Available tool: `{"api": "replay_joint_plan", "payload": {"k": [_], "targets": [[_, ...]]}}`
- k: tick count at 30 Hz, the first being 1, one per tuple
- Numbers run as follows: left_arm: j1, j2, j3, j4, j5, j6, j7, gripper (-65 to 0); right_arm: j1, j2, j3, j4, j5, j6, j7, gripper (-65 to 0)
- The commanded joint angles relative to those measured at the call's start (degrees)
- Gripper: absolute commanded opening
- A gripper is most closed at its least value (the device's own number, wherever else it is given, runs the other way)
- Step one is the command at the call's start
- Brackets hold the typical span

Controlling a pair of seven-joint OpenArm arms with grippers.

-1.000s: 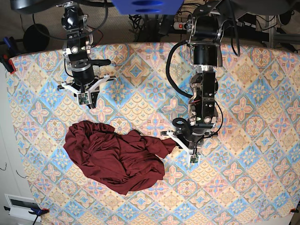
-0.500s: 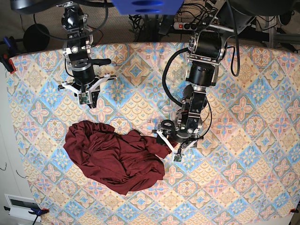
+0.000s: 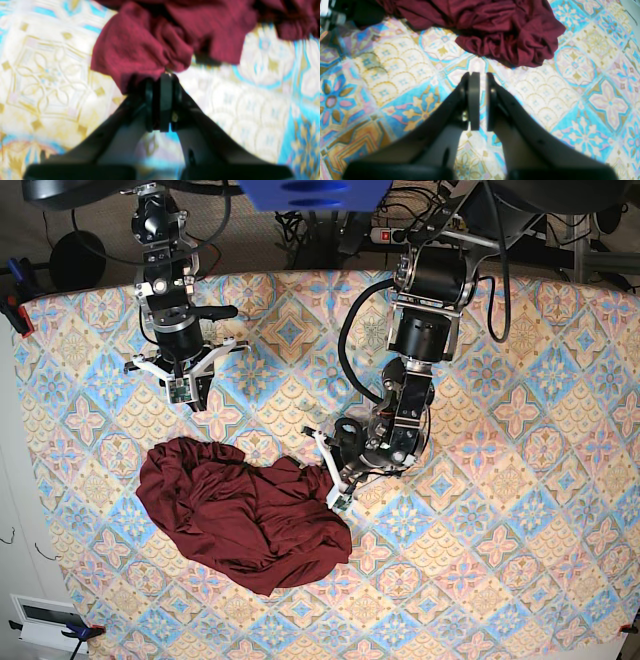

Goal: Layout the t-shirt on the table in an organized manner, then fold the t-shirt properly
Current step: 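Grasp the shirt fabric with the left gripper and drag it outward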

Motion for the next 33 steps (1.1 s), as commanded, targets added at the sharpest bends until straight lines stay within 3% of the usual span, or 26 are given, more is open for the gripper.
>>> {"api": "replay_joint_plan", "payload": {"k": [1,8,11,14,22,29,33], "targets": [[1.2,-1.7,-1.0,5.6,-0.1,0.0,0.4,-65.0,0.5,0.3,0.4,1.2,0.1,-0.1,1.4,-60.9],[19.9,-12.7,-5.7,39.2,-0.1,-0.2,5.3,-65.0,0.6,0.4,0.3,1.0,0.1,-0.1,1.4,-60.9],[25.5,-16.9,-10.4,44.6,-0.3,-0.2,5.3,-65.0,1.3,0.5,0.1,1.0,0.1,-0.1,1.2,-60.9],[30.8,-20.8,-20.1,46.7,-4.4,-0.2,5.2,-65.0,2.1,0.5,0.1,0.9,0.1,-0.1,1.2,-60.9],[38.2,-30.4,-49.7,41.1,-21.2,-0.2,5.5,-65.0,2.1,0.5,0.0,0.8,0.1,-0.1,1.2,-60.8],[33.6,-39.0,-72.2,22.4,-22.2,0.1,5.1,-65.0,2.1,0.5,0.0,0.8,0.2,-0.1,1.2,-60.8],[30.4,-44.7,-81.2,11.3,-22.1,0.1,5.1,-65.0,2.1,0.5,0.0,0.8,0.2,-0.1,1.2,-60.8]]}}
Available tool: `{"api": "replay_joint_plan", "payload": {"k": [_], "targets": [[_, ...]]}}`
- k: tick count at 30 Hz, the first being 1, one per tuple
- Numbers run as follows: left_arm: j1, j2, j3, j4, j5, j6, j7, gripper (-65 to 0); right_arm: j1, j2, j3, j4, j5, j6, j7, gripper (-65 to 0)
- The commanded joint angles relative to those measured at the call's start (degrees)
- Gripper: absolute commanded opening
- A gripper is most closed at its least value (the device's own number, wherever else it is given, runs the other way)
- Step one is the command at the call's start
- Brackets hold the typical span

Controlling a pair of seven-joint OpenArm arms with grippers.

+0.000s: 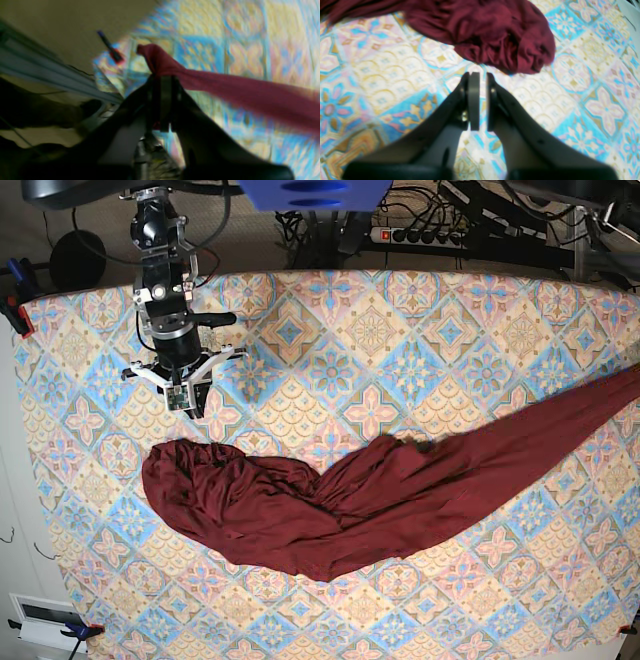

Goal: Layout the t-shirt on the table in an organized manner, then fold the t-shirt properly
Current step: 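Grasp the shirt fabric with the left gripper and drag it outward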

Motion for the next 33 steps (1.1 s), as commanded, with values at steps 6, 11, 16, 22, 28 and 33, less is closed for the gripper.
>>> {"api": "replay_joint_plan", "payload": {"k": [6,11,16,22,28,33], "targets": [[-1.0,-4.0,-2.4,-2.1,-1.1,0.3,-0.8,-65.0,0.4,0.2,-0.5,1.0,0.1,0.0,1.8,-60.8],[-0.4,0.5,-1.1,3.8,-5.4,-1.4,0.9,-65.0,0.4,0.2,-3.4,1.0,0.1,0.0,1.8,-60.8],[5.3,8.8,7.1,25.7,-13.6,-3.6,5.1,-65.0,0.4,0.2,-4.5,1.0,0.1,0.0,1.8,-60.8],[8.5,16.9,20.4,46.1,-17.0,-3.6,5.1,-65.0,0.4,0.2,-7.2,1.0,0.1,0.0,1.8,-60.8],[5.9,23.2,35.8,51.5,-17.4,-3.4,5.5,-65.0,0.3,0.2,-3.5,1.2,-0.1,0.0,1.8,-60.8],[1.7,31.4,50.4,51.5,-17.1,-3.5,12.9,-65.0,-0.1,0.4,6.5,1.4,0.0,0.0,1.8,-60.8]]}}
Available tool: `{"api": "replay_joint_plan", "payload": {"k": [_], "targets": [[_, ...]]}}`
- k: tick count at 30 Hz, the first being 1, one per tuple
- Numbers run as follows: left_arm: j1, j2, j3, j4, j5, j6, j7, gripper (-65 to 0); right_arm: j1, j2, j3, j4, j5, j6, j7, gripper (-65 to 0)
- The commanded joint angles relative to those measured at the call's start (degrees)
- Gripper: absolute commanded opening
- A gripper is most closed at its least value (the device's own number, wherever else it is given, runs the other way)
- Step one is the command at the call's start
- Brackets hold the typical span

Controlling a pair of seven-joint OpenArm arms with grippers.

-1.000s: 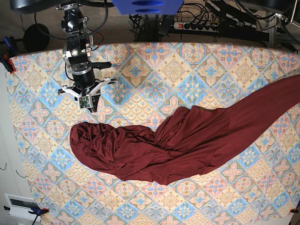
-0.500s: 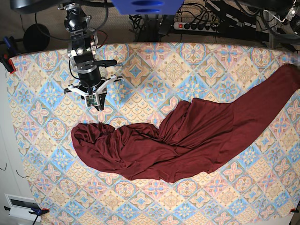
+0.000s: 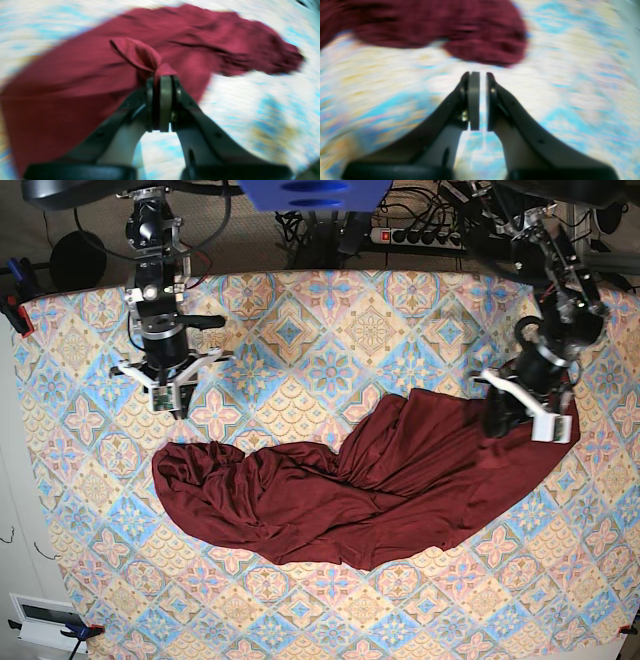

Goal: Layout the t-shirt on the table in an organized manner, then fold the t-shirt properly
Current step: 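Grasp the shirt fabric with the left gripper and drag it outward, then release the fabric and reposition the left gripper beside the shirt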

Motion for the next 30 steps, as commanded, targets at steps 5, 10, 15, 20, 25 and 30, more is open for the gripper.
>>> {"api": "replay_joint_plan", "payload": {"k": [5,10,15,20,25,30], "targets": [[0.1,2.6,16.7,0.8,-1.3,-0.5,3.9,-65.0,0.3,0.4,2.5,1.4,0.0,0.1,1.6,-60.8],[0.6,0.2,21.0,0.2,0.6,-0.4,8.1,-62.9,0.5,0.5,2.2,1.3,0.0,0.1,1.6,-60.8],[0.4,-5.5,19.7,0.2,0.0,-0.5,11.3,-38.8,1.2,0.5,2.2,1.0,0.1,0.1,1.6,-60.8],[-0.8,-7.2,4.1,-0.8,0.0,-0.5,11.2,-16.3,3.0,0.4,1.4,0.8,0.1,0.1,1.6,-60.8],[-8.4,-7.1,-10.5,-8.4,0.1,-0.5,11.2,-14.7,3.4,0.4,-0.7,0.8,0.1,0.1,1.6,-60.8],[-18.3,-8.0,-18.5,-22.6,0.7,-0.3,11.2,-14.7,3.3,0.4,-0.7,0.8,0.1,0.1,1.6,-60.8]]}}
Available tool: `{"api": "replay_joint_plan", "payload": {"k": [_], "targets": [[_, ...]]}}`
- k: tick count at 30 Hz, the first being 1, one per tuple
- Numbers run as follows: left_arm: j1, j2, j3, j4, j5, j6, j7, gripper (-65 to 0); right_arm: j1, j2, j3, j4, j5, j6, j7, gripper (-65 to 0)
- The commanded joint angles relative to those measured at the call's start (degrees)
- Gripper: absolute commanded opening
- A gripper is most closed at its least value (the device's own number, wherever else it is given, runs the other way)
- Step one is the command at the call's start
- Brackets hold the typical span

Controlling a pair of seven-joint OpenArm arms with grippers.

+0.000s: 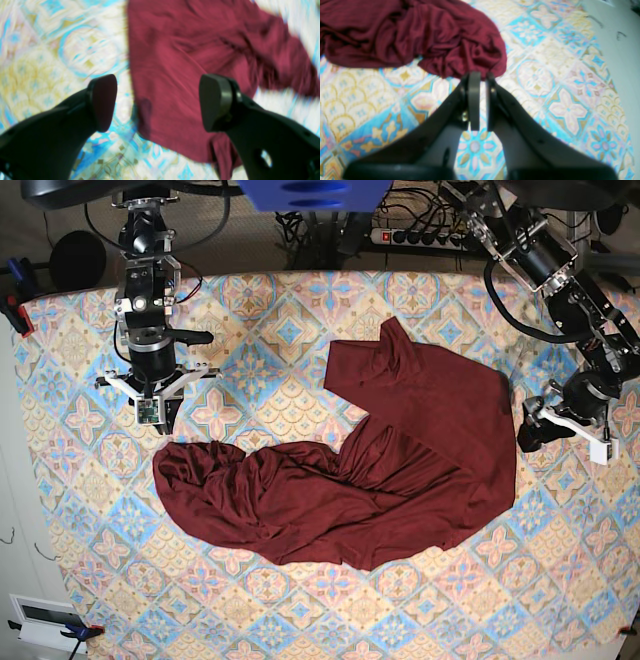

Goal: Layout the t-shirt on the table in an organized manner, then fold the t-shirt properly
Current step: 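Release the fabric and reposition the left gripper beside the shirt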

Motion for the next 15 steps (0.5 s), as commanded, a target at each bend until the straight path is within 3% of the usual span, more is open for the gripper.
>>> {"api": "replay_joint_plan", "payload": {"k": [1,15], "targets": [[-3.4,-1.7,0.3,-2.2,-1.9,-0.3,-1.0,-14.7,0.6,0.3,0.1,1.0,0.1,0.1,1.5,-60.8],[-22.3,-2.3,0.7,-34.5,10.6,-0.2,-19.7,-14.7,0.3,0.3,0.1,1.4,0.1,0.1,1.5,-60.8]]}}
